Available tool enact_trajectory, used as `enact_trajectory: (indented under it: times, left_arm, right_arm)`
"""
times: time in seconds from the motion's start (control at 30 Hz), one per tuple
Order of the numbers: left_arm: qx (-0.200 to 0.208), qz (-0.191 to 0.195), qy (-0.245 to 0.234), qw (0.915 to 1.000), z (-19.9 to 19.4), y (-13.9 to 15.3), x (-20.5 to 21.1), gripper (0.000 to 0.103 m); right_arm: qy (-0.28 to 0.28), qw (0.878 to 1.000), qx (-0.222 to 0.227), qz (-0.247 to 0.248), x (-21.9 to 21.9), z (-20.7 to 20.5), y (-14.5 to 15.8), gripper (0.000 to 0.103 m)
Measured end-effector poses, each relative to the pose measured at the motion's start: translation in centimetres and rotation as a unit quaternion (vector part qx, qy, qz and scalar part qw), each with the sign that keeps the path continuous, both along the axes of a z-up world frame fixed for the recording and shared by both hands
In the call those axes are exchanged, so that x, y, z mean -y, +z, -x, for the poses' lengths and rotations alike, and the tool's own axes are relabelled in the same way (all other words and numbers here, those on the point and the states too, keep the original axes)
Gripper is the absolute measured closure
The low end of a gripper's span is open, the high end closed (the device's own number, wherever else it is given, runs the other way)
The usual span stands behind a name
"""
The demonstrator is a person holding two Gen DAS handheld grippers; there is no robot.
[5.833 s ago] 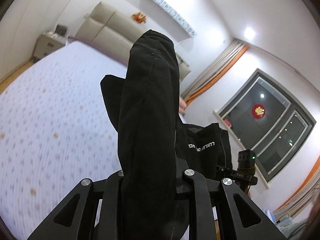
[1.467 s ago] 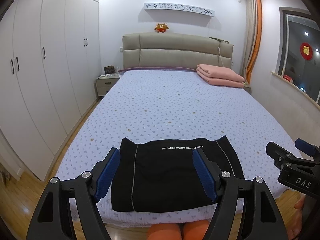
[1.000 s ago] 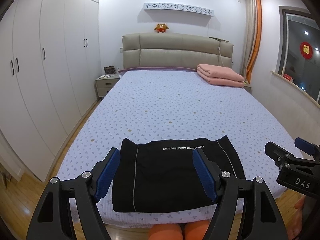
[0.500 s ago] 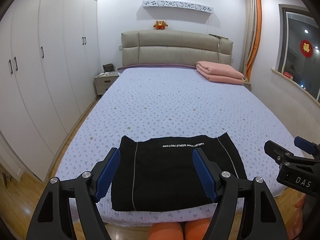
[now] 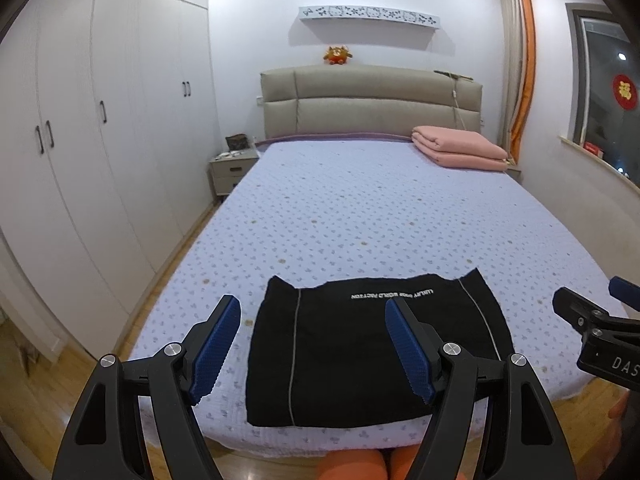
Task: Fold large clothes
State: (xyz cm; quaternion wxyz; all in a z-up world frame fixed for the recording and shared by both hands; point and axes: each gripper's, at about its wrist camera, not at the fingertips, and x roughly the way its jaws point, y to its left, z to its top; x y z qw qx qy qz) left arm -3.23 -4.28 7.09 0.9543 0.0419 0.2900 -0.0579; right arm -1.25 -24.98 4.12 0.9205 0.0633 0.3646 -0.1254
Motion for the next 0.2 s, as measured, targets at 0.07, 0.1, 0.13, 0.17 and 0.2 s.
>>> enact_trajectory:
  times: [0.07, 0.1, 0.13, 0.17, 0.2]
  left_arm:
    - [0.013, -0.010, 0.008, 0.9998, 0.39, 0.20, 0.03, 0.027]
    - [0.017, -0.013, 0.012, 0.9997, 0.46, 0.27, 0.03, 0.027]
    - [0.019, -0.010, 0.011, 0.9997, 0.57, 0.31, -0.15, 0.027]
    - [0.018, -0.006, 0.006, 0.9998, 0.62, 0.36, -0.25, 0.027]
    - [0.015, -0.003, 0.001, 0.9999, 0.64, 0.38, -0.33, 0.027]
  right_arm:
    - [0.000, 1.000, 0.001, 0.001, 0.03, 0.07, 0.02, 0.000]
    - [0.000, 1.000, 0.001, 0.002, -0.01, 0.12, 0.06, 0.000]
    - [-0.001, 1.000, 0.002, 0.003, -0.07, 0.20, 0.11, 0.000]
    - [-0.001, 1.000, 0.002, 0.004, -0.13, 0.23, 0.13, 0.000]
    - [-0.001, 1.000, 0.002, 0.005, -0.17, 0.28, 0.14, 0.000]
